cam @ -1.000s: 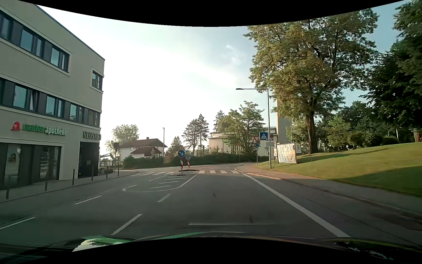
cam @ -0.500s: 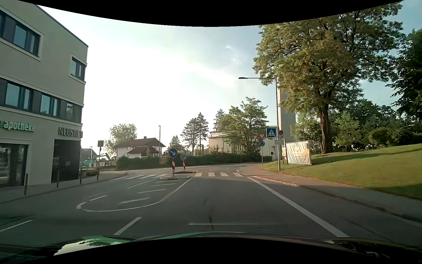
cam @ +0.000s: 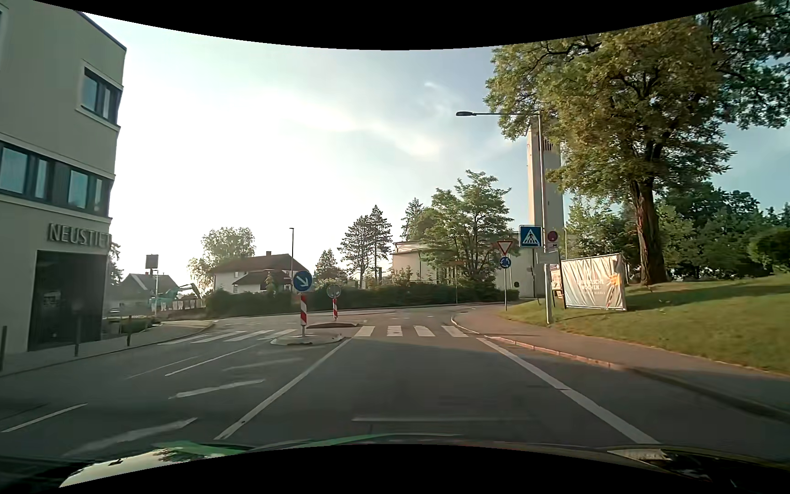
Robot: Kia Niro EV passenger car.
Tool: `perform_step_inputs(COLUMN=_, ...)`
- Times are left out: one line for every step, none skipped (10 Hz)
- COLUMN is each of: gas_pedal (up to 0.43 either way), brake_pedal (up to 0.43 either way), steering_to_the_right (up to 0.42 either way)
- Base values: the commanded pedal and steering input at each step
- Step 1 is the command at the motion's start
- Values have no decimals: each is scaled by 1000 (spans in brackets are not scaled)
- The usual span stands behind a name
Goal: Follow the waypoints while adhering to traffic rules and regulations
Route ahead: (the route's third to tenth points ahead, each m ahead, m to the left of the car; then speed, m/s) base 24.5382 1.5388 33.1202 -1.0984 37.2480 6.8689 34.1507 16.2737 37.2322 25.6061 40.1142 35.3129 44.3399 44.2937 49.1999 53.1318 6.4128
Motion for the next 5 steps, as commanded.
perform_step_inputs(gas_pedal=20, brake_pedal=0, steering_to_the_right=-6)
perform_step_inputs(gas_pedal=0, brake_pedal=0, steering_to_the_right=-9)
perform_step_inputs(gas_pedal=0, brake_pedal=0, steering_to_the_right=-9)
perform_step_inputs(gas_pedal=0, brake_pedal=0, steering_to_the_right=-6)
perform_step_inputs(gas_pedal=0, brake_pedal=0, steering_to_the_right=-5)
